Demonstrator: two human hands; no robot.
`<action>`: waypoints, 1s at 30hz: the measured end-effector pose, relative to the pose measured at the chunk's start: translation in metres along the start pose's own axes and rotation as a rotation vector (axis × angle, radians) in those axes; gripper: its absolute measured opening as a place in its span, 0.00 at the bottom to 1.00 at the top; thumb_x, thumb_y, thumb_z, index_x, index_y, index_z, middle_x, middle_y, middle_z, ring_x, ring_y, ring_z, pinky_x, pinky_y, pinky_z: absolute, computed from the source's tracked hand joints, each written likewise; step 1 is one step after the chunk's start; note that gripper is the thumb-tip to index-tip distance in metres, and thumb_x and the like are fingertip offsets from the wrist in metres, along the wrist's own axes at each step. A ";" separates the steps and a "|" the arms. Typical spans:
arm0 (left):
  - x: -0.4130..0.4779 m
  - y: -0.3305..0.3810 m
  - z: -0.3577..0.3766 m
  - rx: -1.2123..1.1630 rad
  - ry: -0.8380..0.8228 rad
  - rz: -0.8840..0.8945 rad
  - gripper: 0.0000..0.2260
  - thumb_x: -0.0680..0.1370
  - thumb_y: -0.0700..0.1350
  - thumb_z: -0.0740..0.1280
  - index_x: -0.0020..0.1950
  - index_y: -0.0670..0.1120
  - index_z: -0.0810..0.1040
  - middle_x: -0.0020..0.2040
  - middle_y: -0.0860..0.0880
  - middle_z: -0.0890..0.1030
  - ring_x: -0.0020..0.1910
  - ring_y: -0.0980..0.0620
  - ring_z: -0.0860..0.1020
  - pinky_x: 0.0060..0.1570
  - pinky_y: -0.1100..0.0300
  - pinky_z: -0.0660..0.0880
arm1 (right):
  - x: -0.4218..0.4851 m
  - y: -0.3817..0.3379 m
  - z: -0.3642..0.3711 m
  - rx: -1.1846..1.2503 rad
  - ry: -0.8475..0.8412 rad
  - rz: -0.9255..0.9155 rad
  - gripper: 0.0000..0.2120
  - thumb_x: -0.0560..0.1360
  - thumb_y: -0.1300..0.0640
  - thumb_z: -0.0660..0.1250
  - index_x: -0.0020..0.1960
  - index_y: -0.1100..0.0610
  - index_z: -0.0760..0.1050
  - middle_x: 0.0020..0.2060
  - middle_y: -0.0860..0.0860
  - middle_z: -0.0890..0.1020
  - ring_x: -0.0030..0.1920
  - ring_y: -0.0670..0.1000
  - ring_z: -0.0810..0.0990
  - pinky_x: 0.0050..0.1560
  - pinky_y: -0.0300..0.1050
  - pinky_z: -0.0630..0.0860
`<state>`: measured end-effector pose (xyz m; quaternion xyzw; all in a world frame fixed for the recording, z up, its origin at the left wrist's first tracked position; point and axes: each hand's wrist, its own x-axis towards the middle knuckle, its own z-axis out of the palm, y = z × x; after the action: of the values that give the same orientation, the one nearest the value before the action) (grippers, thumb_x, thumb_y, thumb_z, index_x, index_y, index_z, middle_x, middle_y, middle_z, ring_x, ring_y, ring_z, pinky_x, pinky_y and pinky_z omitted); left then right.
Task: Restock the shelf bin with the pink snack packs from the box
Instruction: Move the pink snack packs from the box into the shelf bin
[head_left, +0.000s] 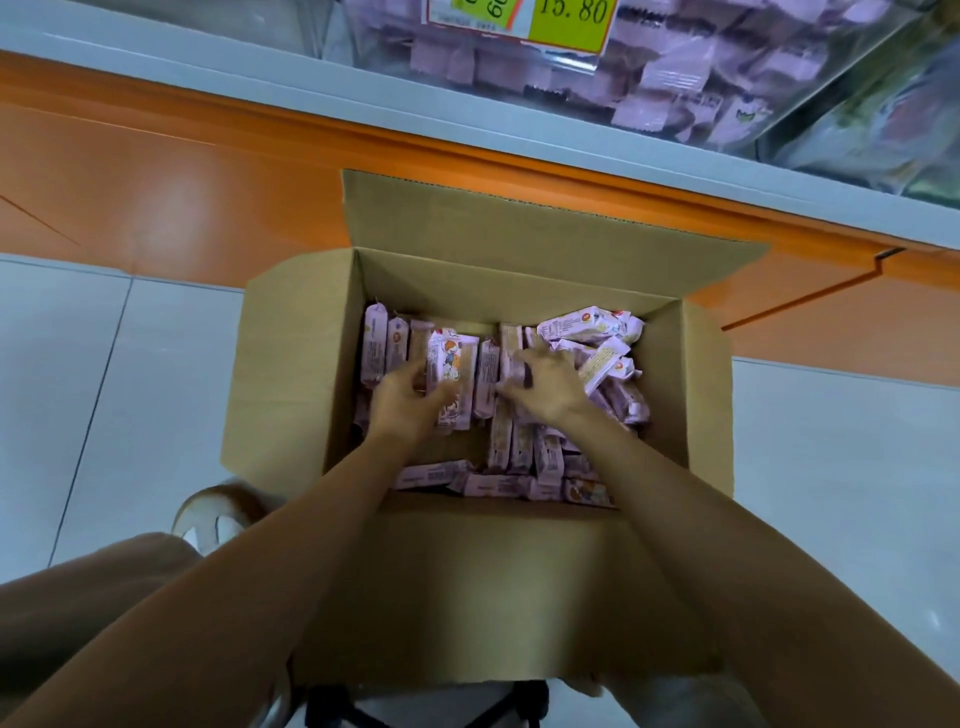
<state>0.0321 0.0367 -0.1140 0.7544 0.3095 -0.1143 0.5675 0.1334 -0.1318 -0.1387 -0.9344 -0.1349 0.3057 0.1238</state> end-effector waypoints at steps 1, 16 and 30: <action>-0.001 0.000 0.000 -0.037 -0.006 -0.030 0.10 0.77 0.43 0.69 0.57 0.44 0.78 0.50 0.51 0.80 0.51 0.53 0.78 0.48 0.61 0.73 | 0.001 0.000 0.008 -0.008 0.034 0.010 0.25 0.75 0.45 0.68 0.66 0.57 0.71 0.63 0.58 0.75 0.66 0.61 0.66 0.62 0.52 0.69; 0.000 0.008 -0.005 -0.489 0.029 -0.321 0.05 0.78 0.39 0.68 0.52 0.45 0.76 0.42 0.47 0.79 0.35 0.55 0.78 0.37 0.61 0.77 | -0.027 -0.018 -0.010 0.974 0.048 0.144 0.09 0.76 0.61 0.67 0.56 0.54 0.76 0.56 0.51 0.75 0.51 0.48 0.76 0.56 0.48 0.75; -0.066 0.075 -0.030 -0.675 -0.052 -0.077 0.11 0.77 0.37 0.67 0.60 0.39 0.76 0.58 0.34 0.79 0.45 0.44 0.80 0.42 0.57 0.79 | -0.108 -0.060 -0.055 1.149 0.025 -0.114 0.05 0.77 0.60 0.67 0.51 0.54 0.79 0.49 0.51 0.82 0.49 0.46 0.79 0.49 0.38 0.73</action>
<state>0.0196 0.0297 -0.0103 0.5087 0.3435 -0.0460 0.7881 0.0722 -0.1197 -0.0188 -0.7120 0.0042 0.3117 0.6291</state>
